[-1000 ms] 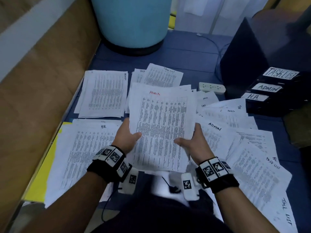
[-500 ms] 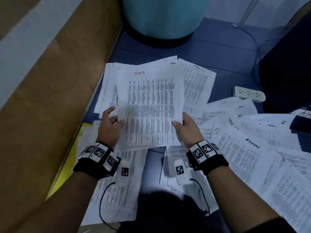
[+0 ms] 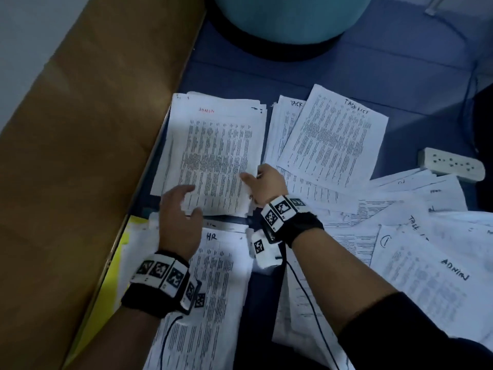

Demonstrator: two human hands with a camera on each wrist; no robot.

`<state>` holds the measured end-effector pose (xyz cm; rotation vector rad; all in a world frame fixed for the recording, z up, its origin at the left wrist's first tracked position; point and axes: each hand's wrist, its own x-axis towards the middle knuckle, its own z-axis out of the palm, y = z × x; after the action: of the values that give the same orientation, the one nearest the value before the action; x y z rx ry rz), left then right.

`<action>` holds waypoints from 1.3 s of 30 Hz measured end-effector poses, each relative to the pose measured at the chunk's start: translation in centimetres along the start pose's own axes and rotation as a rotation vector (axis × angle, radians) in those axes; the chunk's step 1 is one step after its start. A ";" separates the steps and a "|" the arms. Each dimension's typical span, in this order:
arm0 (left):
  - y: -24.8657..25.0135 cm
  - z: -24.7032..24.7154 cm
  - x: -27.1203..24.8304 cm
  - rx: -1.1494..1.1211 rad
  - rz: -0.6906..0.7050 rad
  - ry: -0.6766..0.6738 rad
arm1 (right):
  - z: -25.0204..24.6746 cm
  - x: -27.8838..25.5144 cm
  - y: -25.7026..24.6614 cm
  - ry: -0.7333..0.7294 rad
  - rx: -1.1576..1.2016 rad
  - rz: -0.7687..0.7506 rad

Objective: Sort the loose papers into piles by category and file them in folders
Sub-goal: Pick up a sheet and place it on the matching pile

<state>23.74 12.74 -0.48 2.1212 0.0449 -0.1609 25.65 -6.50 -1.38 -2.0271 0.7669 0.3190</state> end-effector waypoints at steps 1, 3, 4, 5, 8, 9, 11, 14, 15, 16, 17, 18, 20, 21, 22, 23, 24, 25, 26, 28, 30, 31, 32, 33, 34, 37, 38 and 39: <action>0.8 0.9 0.1 -0.006 0.032 -0.044 | -1.2 0.1 0.4 0.023 0.020 0.010; 2.5 2.8 0.2 -0.017 0.107 -0.161 | -4.5 0.6 1.9 0.135 0.030 0.033; 3.1 3.8 0.4 -0.008 0.146 -0.225 | -6.6 0.9 2.9 0.226 0.013 0.048; 3.5 5.0 0.5 0.007 0.179 -0.289 | -8.8 1.1 4.1 0.332 0.003 0.072; 4.1 8.1 0.9 0.089 0.255 -0.440 | -14.0 2.5 7.7 0.560 -0.042 0.247; 4.2 9.0 0.8 0.119 0.275 -0.470 | -15.0 2.8 8.5 0.572 -0.066 0.315; 4.3 10.4 0.6 0.160 0.294 -0.507 | -16.1 3.5 9.7 0.526 -0.072 0.382; 3.7 11.4 0.5 0.205 0.277 -0.518 | -16.4 4.5 10.4 0.446 -0.059 0.372; 3.5 11.5 0.5 0.214 0.268 -0.514 | -16.4 4.6 10.5 0.436 -0.048 0.348; 3.3 11.5 0.6 0.219 0.257 -0.512 | -16.4 4.8 10.7 0.436 -0.031 0.309; 3.2 11.4 0.7 0.228 0.248 -0.510 | -16.5 4.7 11.0 0.444 -0.017 0.260; 3.1 11.4 0.8 0.240 0.240 -0.506 | -16.4 4.4 11.2 0.450 -0.005 0.215; 3.1 11.1 0.9 0.258 0.229 -0.503 | -16.2 3.3 11.5 0.446 -0.002 0.155; 3.1 11.0 0.9 0.260 0.227 -0.506 | -16.0 2.6 11.8 0.440 -0.015 0.142; 3.2 11.0 0.8 0.261 0.225 -0.512 | -15.8 1.9 12.1 0.425 -0.025 0.138; 3.3 10.9 0.6 0.267 0.219 -0.518 | -15.6 1.2 12.3 0.402 -0.032 0.142; 3.3 11.1 0.4 0.277 0.211 -0.525 | -15.3 0.7 12.5 0.375 -0.035 0.154; 3.4 11.1 0.2 0.289 0.206 -0.528 | -15.0 0.4 12.6 0.349 -0.042 0.169; 3.3 11.2 0.1 0.310 0.203 -0.536 | -14.5 0.2 12.7 0.327 -0.051 0.183; 3.1 11.3 -0.1 0.379 0.218 -0.563 | -13.4 -0.1 12.6 0.310 -0.066 0.213; 3.0 11.5 -0.2 0.438 0.253 -0.587 | -12.7 -0.1 12.4 0.332 -0.077 0.258; 3.0 11.5 -0.2 0.453 0.262 -0.592 | -12.5 0.0 12.1 0.344 -0.082 0.273; 3.1 11.6 -0.3 0.468 0.269 -0.587 | -12.5 0.2 11.9 0.349 -0.076 0.282; 3.2 11.6 -0.2 0.491 0.277 -0.583 | -12.6 0.4 11.5 0.347 -0.067 0.293; 3.3 11.7 -0.2 0.526 0.287 -0.584 | -12.8 0.7 11.3 0.342 -0.065 0.307; 3.5 12.0 0.2 0.605 0.301 -0.608 | -13.3 1.5 10.6 0.295 -0.091 0.352; 3.5 12.1 0.3 0.608 0.295 -0.611 | -13.4 1.7 10.6 0.277 -0.109 0.358; 3.6 12.2 0.3 0.606 0.285 -0.607 | -13.5 1.8 10.5 0.259 -0.128 0.356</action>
<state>23.24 0.49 -3.82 2.5474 -0.7429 -0.7098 19.40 -22.51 -1.97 -2.0704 1.3039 0.3169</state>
